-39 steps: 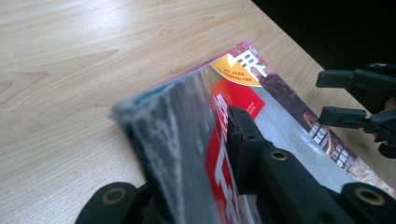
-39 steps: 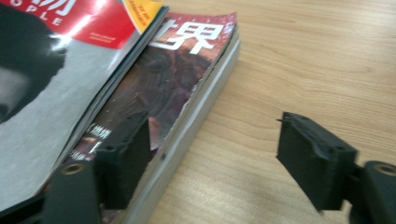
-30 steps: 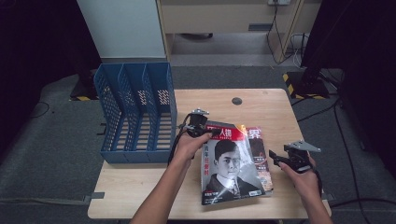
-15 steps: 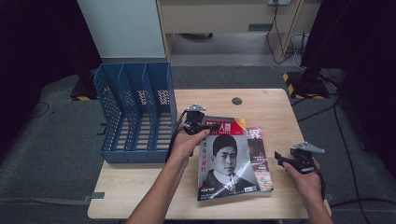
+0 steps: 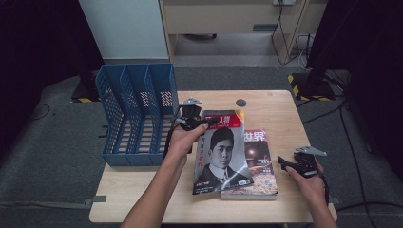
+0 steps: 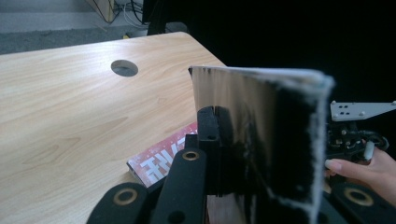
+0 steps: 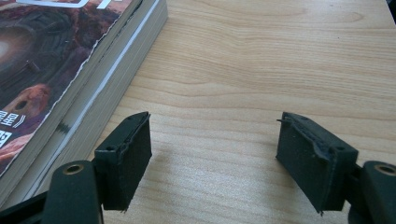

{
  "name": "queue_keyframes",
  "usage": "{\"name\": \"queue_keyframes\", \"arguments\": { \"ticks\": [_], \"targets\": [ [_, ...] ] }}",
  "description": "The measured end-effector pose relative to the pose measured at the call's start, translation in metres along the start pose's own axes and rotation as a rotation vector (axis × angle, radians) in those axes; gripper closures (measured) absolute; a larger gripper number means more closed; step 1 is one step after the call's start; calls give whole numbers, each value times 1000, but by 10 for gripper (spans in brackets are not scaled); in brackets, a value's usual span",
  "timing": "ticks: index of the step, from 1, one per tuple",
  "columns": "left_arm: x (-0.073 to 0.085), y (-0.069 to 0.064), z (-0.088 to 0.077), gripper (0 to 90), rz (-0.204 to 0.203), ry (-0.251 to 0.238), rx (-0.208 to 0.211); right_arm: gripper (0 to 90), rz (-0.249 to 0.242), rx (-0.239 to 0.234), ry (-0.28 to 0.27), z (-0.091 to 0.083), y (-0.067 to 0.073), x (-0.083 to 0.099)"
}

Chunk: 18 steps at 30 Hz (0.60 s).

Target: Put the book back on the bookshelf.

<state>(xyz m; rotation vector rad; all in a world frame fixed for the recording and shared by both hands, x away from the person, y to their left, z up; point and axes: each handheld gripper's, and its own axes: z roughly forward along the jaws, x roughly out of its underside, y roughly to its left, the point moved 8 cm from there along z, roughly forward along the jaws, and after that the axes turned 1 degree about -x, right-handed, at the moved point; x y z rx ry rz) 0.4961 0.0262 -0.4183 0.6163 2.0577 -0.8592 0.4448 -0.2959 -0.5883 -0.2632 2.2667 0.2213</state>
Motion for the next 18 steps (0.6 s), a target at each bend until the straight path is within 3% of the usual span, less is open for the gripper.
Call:
{"name": "queue_keyframes", "arguments": {
  "ticks": [18],
  "targets": [
    [-37, -22, -25, 860, 41, -95, 53, 257, -63, 0, 24, 3, 4, 1]
  ]
}}
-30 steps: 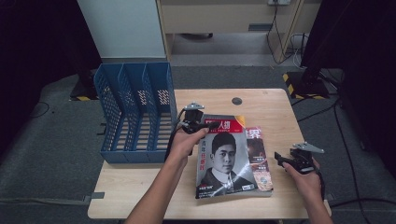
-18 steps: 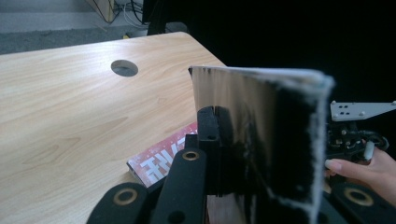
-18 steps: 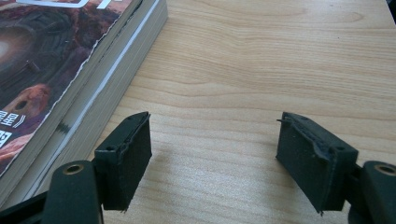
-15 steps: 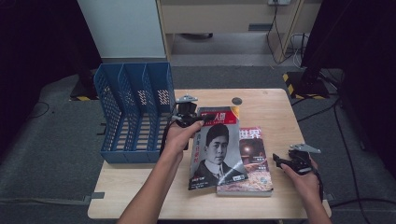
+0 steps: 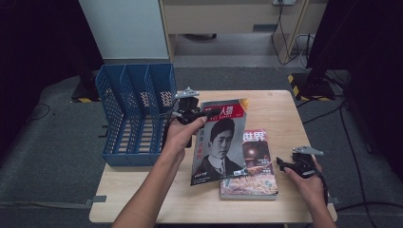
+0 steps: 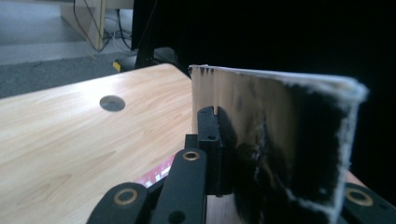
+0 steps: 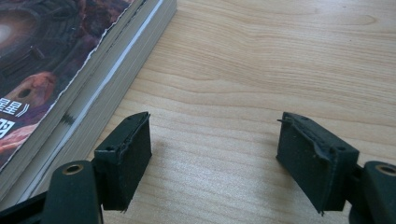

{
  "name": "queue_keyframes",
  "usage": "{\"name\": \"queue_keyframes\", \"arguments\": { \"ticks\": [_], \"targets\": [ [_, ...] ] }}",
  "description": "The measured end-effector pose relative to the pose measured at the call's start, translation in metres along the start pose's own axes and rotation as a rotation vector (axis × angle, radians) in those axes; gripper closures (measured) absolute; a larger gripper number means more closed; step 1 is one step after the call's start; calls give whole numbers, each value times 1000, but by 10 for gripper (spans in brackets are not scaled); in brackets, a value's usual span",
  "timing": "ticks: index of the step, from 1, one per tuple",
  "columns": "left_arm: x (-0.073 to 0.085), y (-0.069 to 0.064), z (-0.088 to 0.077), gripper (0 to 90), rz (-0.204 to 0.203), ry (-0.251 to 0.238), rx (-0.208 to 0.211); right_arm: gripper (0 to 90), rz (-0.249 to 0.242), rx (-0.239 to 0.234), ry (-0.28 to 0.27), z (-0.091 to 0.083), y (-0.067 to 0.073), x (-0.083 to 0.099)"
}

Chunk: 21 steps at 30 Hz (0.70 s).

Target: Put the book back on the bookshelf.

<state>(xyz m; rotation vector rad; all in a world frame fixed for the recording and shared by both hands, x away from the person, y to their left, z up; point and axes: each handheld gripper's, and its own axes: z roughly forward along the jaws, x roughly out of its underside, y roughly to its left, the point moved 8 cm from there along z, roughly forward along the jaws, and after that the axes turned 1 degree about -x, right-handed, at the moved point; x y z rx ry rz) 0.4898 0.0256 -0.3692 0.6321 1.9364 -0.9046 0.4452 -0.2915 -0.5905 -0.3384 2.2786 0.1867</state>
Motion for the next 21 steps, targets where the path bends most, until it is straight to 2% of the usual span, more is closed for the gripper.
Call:
{"name": "queue_keyframes", "arguments": {
  "ticks": [5, 11, 18, 21],
  "targets": [
    [-12, -3, -9, 860, 4, -42, 3, 257, -3, -1, 4, 0, 2, 0],
    [-27, -4, -20, 860, 27, -72, -19, 258, -11, 2, 4, 0, 2, 0],
    [-36, 5, -38, 860, 23, -106, -46, 257, -22, -2, 6, 0, 2, 0],
    [-41, 7, -46, 860, 28, -117, -58, 254, -7, -2, 8, 0, 4, 1]
  ]
}}
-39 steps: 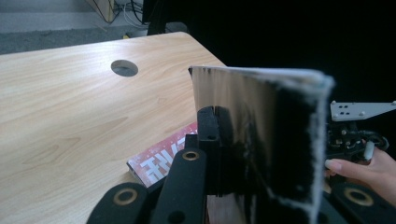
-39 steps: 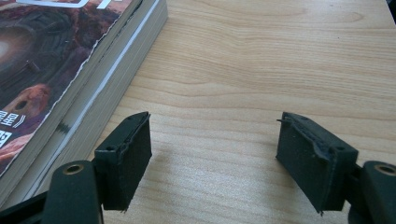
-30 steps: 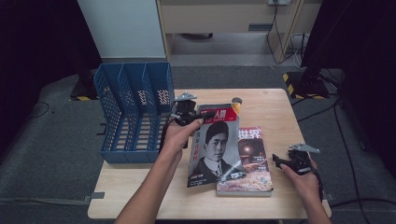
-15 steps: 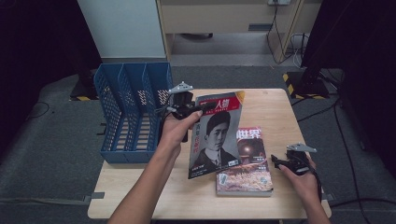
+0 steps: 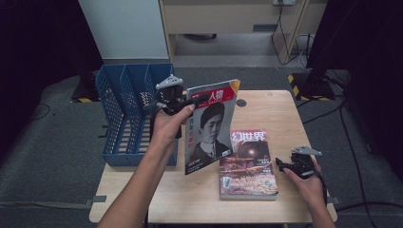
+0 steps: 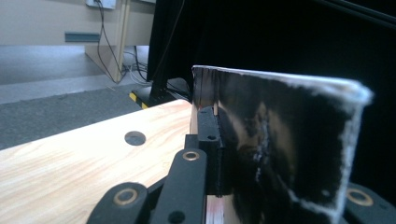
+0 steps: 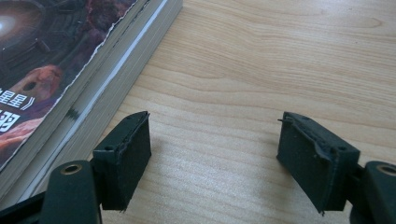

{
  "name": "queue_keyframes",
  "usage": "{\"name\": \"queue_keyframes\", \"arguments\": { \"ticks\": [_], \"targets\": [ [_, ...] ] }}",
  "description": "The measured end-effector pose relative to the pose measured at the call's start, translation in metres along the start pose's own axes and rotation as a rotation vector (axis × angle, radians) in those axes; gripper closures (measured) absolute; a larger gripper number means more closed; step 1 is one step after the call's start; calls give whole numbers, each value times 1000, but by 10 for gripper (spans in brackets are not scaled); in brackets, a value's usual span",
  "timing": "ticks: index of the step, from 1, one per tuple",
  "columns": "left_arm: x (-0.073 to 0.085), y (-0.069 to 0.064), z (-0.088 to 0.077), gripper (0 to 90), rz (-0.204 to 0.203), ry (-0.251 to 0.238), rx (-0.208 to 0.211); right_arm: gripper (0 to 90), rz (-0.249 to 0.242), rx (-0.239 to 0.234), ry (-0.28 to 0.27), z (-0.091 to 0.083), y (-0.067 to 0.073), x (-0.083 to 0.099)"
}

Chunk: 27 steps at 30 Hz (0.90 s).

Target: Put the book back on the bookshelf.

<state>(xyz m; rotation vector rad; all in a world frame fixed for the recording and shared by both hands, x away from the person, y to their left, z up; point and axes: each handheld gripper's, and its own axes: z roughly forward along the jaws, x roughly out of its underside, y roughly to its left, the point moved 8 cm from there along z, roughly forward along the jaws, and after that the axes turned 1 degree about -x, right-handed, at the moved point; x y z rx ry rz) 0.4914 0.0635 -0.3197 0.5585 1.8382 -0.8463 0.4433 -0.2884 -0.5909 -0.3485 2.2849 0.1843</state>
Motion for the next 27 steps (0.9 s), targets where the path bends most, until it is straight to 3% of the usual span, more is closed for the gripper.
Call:
{"name": "queue_keyframes", "arguments": {
  "ticks": [7, 17, 27],
  "targets": [
    [-14, 2, -20, 859, 41, -23, -23, 253, 4, 2, 0, 0, 0, 0],
    [-25, 5, -45, 859, 34, -70, -52, 254, -3, -2, -2, -1, 2, 1],
    [-30, 11, -58, 859, 28, -90, -74, 252, -4, -2, -4, 0, 2, 1]
  ]
}}
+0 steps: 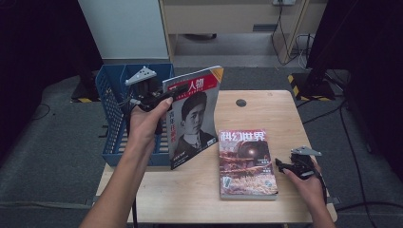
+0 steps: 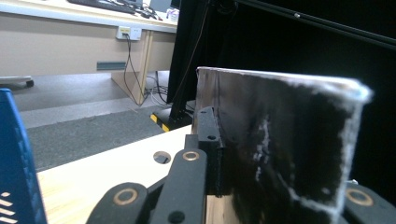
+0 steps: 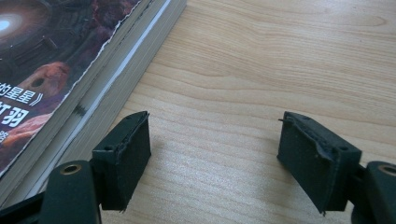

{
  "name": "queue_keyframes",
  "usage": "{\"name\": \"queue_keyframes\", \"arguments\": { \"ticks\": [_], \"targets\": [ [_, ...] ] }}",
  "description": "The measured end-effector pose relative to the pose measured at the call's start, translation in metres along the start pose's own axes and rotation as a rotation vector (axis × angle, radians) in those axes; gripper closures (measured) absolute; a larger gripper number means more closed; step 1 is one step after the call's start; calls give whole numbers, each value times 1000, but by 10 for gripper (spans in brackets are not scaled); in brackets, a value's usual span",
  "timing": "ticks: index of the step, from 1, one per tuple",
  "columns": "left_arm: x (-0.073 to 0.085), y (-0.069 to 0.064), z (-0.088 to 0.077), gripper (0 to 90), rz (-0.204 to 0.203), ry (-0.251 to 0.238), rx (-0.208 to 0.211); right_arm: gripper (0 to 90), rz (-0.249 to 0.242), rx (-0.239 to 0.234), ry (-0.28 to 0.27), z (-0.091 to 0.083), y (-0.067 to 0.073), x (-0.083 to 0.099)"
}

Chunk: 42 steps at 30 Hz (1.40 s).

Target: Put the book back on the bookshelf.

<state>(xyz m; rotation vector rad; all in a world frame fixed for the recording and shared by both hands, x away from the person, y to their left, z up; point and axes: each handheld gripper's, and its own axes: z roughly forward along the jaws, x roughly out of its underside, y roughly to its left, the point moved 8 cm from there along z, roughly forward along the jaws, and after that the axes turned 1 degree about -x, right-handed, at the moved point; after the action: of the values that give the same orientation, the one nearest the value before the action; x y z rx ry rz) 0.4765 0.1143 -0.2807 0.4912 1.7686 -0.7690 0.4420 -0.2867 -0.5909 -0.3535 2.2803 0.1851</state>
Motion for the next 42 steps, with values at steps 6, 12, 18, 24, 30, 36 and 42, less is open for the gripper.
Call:
{"name": "queue_keyframes", "arguments": {
  "ticks": [6, 12, 18, 24, 30, 36, 42],
  "targets": [
    [-4, 7, -12, 859, -7, -18, -20, 252, 0, 0, 0, 0, 0, 0],
    [-7, 16, -22, 859, -8, -35, -41, 252, 3, -1, 1, 0, 0, 0],
    [-8, 25, -30, 858, -2, -42, -64, 252, 0, -1, 0, 0, 0, 0],
    [-9, 32, -40, 858, -8, -57, -84, 252, 1, 0, 0, 0, 0, 0],
    [-12, 38, -50, 858, -15, -71, -98, 251, 1, -1, 0, 0, 0, 0],
    [-11, 46, -59, 857, -34, -95, -108, 251, 1, 0, 0, 0, 0, 0],
    [-11, 53, -68, 857, -30, -104, -126, 251, 3, -1, 2, 0, 0, 0]
  ]
}}
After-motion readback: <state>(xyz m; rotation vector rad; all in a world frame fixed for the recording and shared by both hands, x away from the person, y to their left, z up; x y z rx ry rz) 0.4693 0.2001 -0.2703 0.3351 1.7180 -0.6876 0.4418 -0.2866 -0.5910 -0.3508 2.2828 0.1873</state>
